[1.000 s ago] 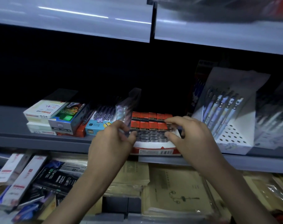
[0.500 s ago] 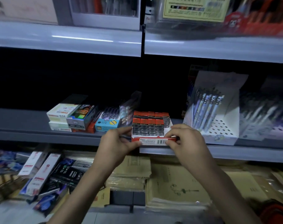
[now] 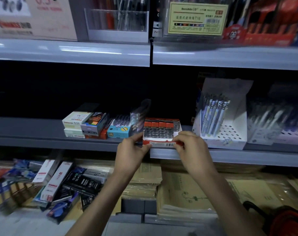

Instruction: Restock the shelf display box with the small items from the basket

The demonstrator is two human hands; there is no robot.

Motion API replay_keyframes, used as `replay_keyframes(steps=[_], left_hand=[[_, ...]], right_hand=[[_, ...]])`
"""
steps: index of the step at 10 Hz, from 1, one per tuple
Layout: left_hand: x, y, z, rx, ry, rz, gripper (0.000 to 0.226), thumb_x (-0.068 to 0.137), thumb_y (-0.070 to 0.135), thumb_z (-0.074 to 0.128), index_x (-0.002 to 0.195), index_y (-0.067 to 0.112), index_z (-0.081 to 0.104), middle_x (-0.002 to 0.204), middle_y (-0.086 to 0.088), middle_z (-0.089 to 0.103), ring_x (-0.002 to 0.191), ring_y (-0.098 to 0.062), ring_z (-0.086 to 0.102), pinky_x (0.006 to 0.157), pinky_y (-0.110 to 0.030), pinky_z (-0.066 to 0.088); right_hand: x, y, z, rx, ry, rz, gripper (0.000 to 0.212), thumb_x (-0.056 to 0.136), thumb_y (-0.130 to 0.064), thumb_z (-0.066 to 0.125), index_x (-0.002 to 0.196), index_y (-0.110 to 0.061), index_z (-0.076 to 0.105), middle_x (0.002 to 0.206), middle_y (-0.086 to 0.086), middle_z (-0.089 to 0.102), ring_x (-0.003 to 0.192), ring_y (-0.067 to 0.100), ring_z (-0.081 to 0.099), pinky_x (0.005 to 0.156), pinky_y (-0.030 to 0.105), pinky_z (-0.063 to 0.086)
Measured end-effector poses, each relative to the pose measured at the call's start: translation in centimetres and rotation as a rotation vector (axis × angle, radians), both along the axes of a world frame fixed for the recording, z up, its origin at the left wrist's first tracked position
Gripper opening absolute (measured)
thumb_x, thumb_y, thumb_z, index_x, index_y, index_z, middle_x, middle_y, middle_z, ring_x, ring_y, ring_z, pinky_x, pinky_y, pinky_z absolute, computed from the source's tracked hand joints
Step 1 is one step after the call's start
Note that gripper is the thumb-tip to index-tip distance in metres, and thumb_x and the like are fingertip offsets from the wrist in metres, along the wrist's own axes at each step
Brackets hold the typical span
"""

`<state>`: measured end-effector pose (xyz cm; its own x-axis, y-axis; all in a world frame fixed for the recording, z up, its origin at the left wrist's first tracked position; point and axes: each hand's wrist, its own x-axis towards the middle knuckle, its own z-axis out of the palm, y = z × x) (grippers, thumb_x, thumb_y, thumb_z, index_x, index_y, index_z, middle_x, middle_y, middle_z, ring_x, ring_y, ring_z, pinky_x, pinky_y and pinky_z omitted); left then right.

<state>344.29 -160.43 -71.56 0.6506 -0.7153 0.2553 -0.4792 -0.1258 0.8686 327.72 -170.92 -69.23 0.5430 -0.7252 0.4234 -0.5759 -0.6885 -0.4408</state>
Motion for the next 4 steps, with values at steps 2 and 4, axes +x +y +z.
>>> replay_keyframes(steps=[2, 4], left_hand=[[-0.4, 0.8, -0.3, 0.082, -0.156, 0.011, 0.043, 0.091, 0.032, 0.074, 0.133, 0.032, 0.063, 0.068, 0.011, 0.064, 0.059, -0.001, 0.06, 0.054, -0.012, 0.042], [-0.9, 3.1, -0.2, 0.176, -0.648, 0.084, 0.042, 0.096, 0.044, 0.058, 0.135, 0.03, 0.053, 0.108, 0.005, 0.065, 0.096, -0.021, 0.064, 0.074, -0.035, 0.05]], right_hand=[[-0.3, 1.3, 0.0, 0.057, 0.099, -0.023, 0.041, 0.102, -0.024, 0.059, 0.142, -0.019, 0.059, 0.153, -0.002, 0.047, 0.135, 0.018, 0.05, 0.111, 0.031, 0.041], [-1.4, 3.5, 0.0, -0.001, 0.1, -0.045, 0.048, 0.102, -0.032, 0.056, 0.149, -0.021, 0.05, 0.156, -0.002, 0.042, 0.135, 0.022, 0.052, 0.105, 0.037, 0.048]])
